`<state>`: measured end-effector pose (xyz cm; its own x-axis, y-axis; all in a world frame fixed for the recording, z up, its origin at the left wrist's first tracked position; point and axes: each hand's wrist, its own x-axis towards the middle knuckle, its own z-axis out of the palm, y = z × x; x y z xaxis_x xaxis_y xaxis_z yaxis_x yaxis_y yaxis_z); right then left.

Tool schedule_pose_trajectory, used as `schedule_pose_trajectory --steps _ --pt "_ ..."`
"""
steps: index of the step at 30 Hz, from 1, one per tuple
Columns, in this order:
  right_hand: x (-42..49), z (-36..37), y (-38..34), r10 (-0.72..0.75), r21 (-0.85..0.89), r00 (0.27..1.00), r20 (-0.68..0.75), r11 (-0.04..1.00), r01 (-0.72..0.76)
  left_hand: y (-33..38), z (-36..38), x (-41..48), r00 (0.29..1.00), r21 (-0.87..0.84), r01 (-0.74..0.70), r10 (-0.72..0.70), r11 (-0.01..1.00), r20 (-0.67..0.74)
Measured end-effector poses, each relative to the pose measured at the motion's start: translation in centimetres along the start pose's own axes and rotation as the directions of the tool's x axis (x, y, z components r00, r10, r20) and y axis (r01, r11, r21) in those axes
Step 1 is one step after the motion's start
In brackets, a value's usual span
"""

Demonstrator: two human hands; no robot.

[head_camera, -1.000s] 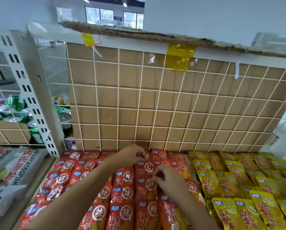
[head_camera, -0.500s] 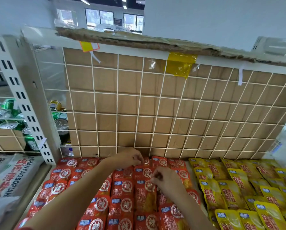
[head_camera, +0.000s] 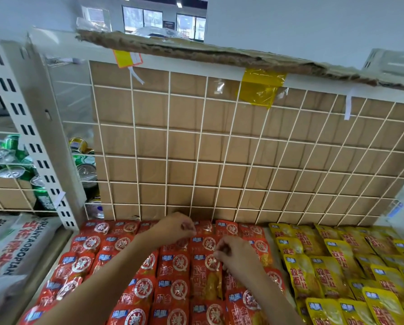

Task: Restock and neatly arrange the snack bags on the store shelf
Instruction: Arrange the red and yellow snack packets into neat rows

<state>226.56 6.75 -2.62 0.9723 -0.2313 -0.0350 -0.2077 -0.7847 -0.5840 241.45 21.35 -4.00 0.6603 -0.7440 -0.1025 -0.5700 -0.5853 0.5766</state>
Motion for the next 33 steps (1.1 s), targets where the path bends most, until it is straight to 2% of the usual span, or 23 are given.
schedule_pose_trajectory --steps 6,33 --pt "0.04 0.03 0.04 0.007 0.03 1.0 0.006 1.0 -0.007 -0.68 0.37 0.09 0.999 -0.046 -0.011 0.013 0.999 0.034" --pt "0.4 -0.02 -0.54 0.022 0.025 0.999 0.033 0.999 -0.023 -0.09 -0.01 -0.02 1.0 -0.104 -0.004 0.001 0.995 -0.028"
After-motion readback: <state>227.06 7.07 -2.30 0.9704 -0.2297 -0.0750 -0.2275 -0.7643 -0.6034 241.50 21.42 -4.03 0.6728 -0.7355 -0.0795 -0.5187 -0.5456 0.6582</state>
